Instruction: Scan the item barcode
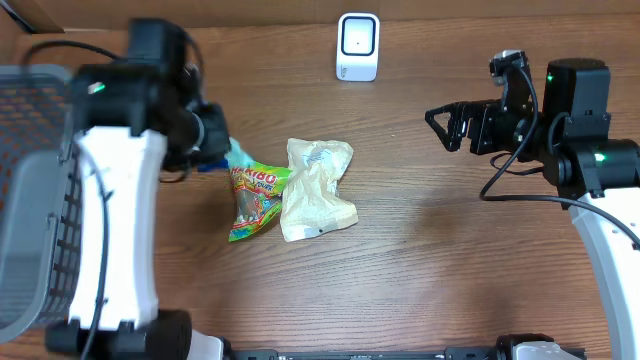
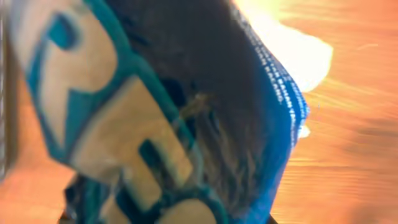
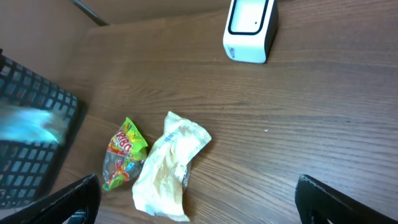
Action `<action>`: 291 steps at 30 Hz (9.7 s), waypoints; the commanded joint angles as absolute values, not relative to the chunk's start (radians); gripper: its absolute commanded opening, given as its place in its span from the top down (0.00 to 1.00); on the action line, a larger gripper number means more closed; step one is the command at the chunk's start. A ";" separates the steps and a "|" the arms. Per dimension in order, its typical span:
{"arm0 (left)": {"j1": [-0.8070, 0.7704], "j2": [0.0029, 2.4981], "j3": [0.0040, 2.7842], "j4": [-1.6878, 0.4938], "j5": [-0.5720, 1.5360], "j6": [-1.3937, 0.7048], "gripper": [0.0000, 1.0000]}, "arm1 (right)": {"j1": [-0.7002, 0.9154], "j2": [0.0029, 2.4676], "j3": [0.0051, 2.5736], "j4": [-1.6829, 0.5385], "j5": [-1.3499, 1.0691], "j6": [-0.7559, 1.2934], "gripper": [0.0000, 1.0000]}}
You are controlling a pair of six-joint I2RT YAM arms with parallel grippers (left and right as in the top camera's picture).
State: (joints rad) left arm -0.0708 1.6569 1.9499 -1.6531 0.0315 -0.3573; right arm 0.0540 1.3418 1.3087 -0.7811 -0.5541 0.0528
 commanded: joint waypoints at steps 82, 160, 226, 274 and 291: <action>-0.100 1.562 2.256 -1.536 0.101 -0.336 0.00 | 0.506 2.077 1.336 -0.385 -0.469 0.603 0.96; 0.104 1.558 2.258 -1.514 -0.085 -0.336 0.00 | 0.611 2.106 1.413 -0.771 0.609 -0.031 0.59; 0.104 1.558 2.258 -1.514 -0.085 -0.336 0.01 | 0.318 2.156 1.262 -0.702 0.150 -0.100 0.86; 0.104 1.558 2.258 -1.514 -0.085 -0.336 0.00 | 0.294 2.227 1.561 -0.995 -1.564 -0.207 0.96; 0.104 1.558 2.258 -1.514 -0.085 -0.336 0.00 | 0.266 2.225 1.575 -0.910 -0.452 0.214 0.96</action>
